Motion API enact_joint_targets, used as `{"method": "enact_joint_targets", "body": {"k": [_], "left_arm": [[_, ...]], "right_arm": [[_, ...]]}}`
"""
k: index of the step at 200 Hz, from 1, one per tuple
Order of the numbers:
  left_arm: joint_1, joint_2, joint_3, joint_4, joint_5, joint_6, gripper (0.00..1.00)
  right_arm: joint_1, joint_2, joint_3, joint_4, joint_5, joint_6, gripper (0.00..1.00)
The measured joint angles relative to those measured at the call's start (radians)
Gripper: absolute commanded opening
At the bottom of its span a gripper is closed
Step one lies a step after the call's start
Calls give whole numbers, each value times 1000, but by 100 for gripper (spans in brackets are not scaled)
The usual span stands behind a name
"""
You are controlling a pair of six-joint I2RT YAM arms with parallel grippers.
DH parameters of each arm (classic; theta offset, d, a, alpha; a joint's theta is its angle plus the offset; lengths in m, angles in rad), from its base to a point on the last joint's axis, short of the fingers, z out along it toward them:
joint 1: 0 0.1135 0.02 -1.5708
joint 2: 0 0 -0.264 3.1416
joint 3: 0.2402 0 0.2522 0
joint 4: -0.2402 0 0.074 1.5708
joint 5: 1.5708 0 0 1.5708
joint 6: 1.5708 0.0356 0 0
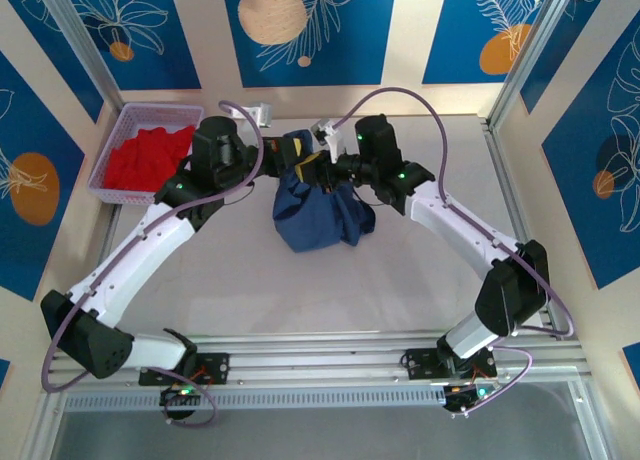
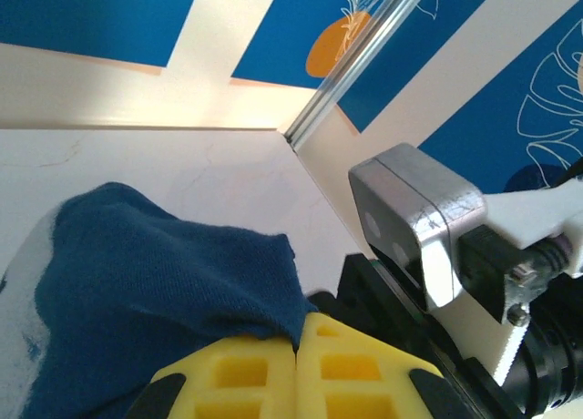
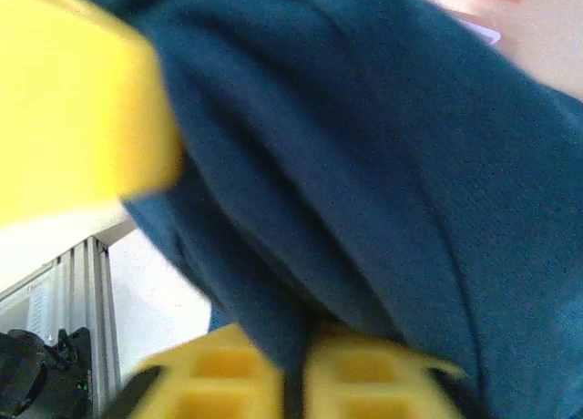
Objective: Fold the inside-out t-shirt
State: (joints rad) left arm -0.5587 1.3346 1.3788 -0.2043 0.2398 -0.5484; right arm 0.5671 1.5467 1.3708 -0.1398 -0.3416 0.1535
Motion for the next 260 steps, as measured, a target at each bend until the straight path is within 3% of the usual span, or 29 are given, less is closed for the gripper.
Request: {"method": "enact_joint_targets", "body": {"k": [35,75,112,145,177,202,214,242,260], "left_arm": [[0,-60,-56,11,-5,76,39],[20,-244,-253,77,-26,237,68],[47,-228,-320,106,-69,342,71],[50,-29,-272,89,-76,390,74],[53,158,-201,55,18,420,77],[53,230,-195,55,132,420,75],[53,259,-195,63,177,412,70],[53,357,-164,98,258,361,37],[53,411,-154,127,287,334,5]], "right_arm": [[-100,-43,-40,5,-128,-57,0],[-260,-81,-43,-37,-358,-136,0],[-302,-76,32,-172,-494,-240,0],[-328,-69,102,-285,-557,-316,0],[-348,-69,101,-335,-576,-336,0],[-352,-69,101,-346,-580,-338,0],[-352,-69,101,-348,-584,-338,0],[-351,-69,101,-343,-605,-333,0],[-351,-74,85,-317,-614,-312,0]]}}
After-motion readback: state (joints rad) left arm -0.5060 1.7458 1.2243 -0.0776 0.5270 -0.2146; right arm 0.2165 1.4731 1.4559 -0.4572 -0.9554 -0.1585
